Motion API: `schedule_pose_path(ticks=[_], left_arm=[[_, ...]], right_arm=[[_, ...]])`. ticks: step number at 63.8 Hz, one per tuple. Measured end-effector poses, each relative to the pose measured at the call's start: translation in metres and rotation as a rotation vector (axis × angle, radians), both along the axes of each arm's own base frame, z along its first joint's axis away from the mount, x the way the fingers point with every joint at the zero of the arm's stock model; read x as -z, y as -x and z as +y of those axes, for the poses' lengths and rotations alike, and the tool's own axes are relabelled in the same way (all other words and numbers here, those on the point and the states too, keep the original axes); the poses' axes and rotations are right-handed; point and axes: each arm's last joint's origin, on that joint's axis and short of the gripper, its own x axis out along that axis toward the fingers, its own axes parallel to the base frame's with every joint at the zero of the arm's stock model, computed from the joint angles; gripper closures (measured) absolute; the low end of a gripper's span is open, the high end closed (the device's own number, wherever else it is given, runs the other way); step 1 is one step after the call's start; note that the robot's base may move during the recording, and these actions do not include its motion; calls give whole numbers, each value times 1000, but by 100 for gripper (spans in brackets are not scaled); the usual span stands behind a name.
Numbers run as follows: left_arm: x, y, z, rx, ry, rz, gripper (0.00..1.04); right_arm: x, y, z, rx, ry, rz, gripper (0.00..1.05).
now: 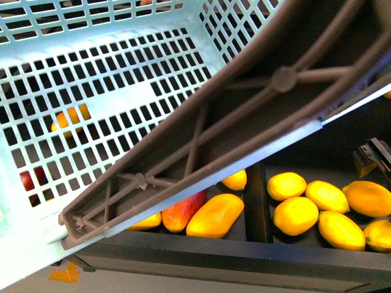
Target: Pick lemon and mango into basket
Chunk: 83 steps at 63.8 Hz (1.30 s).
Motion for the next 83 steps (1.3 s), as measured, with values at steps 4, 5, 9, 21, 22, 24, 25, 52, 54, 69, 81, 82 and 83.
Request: schedule_pose_path(ticks=[4, 5, 9, 21, 22, 24, 25, 52, 54, 69, 81, 82, 83], left_arm=[[0, 0, 0, 0, 0, 0, 100], [0, 0, 0, 0, 0, 0, 100], [0, 0, 0, 0, 0, 0, 100], [0, 0, 0, 0, 0, 0, 100], [0, 0, 0, 0, 0, 0, 100], [0, 0, 0, 0, 0, 0, 100], [0, 0, 0, 0, 0, 0, 100], [0, 0, 0, 1, 0, 0, 100], [0, 0, 0, 1, 0, 0, 100], [0, 0, 0, 0, 0, 1, 100], [0, 0, 0, 0, 0, 2, 100], [0, 0, 0, 0, 0, 2, 100], [0, 0, 0, 0, 0, 2, 100]], right_arm=[[1, -2, 0, 3, -1, -1, 9], [1, -2, 0, 4, -1, -1, 9], [2, -5, 0, 6, -2, -2, 9], [11, -14, -1, 13, -7, 14, 9], [12, -14, -1, 13, -7, 15, 9], [13, -15, -1, 14, -8, 19, 9], [15, -16, -2, 14, -8, 23, 9], [35, -33, -7, 24, -3, 37, 17], [37, -33, -8, 25, -2, 41, 20], [38, -28, -9, 27, 0, 40, 38], [33, -21, -8, -17, 2, 30, 38], [32, -20, -8, -22, 3, 27, 38], [31, -20, -8, -24, 4, 24, 38]])
